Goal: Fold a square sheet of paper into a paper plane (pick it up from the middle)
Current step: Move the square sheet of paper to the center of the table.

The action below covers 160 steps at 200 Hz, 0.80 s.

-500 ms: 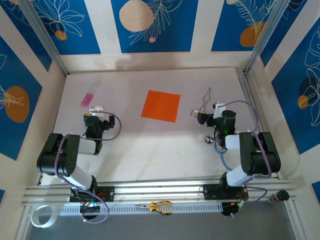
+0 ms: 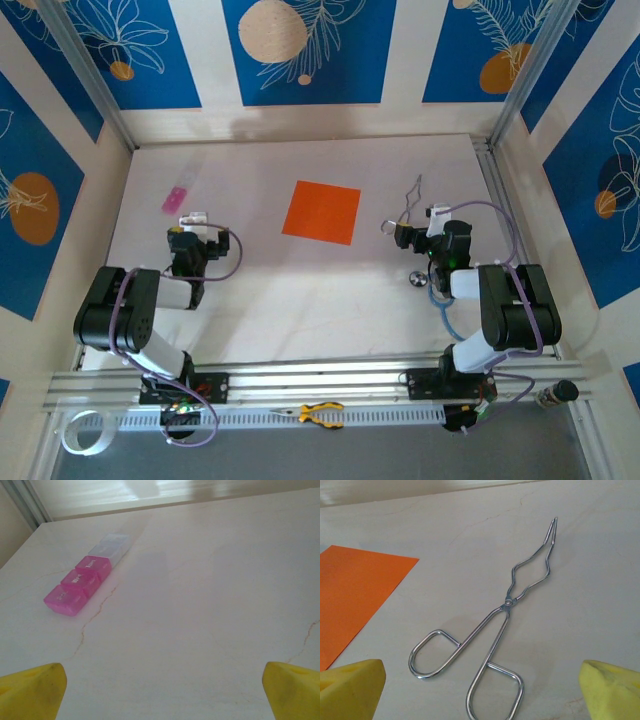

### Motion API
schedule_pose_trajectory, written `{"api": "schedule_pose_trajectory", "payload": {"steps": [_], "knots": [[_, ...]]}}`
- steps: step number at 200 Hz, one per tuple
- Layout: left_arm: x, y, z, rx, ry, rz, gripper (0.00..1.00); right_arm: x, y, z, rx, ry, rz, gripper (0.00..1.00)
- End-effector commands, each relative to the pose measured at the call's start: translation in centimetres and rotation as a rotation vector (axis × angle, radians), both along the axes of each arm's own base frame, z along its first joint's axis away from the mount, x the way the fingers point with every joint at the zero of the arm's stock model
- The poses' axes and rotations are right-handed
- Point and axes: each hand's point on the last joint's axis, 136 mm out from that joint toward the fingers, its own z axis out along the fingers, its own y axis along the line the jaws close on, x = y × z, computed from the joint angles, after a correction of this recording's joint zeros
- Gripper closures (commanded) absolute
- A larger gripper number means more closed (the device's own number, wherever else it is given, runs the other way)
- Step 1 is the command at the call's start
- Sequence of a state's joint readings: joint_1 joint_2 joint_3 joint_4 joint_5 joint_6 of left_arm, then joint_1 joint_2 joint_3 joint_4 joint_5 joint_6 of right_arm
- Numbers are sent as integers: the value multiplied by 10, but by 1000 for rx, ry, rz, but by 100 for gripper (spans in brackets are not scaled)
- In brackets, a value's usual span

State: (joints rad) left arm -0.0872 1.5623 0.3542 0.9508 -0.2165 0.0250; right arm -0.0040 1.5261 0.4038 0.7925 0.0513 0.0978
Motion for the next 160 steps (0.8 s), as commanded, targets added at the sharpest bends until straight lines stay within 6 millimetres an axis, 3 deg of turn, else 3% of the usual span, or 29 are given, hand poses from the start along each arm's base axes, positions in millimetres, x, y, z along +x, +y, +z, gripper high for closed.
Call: {"api": "schedule_pose_trajectory", "payload": {"steps": [1, 119, 160], "knots": [[3, -1, 5, -12, -23, -7, 0, 6, 0, 8, 7, -21, 6, 1], [2, -4, 6, -16, -29, -25, 0, 5, 3, 11, 5, -30, 21, 1], [0, -3, 20, -19, -30, -16, 0, 5, 4, 14, -12, -30, 15, 1]]}}
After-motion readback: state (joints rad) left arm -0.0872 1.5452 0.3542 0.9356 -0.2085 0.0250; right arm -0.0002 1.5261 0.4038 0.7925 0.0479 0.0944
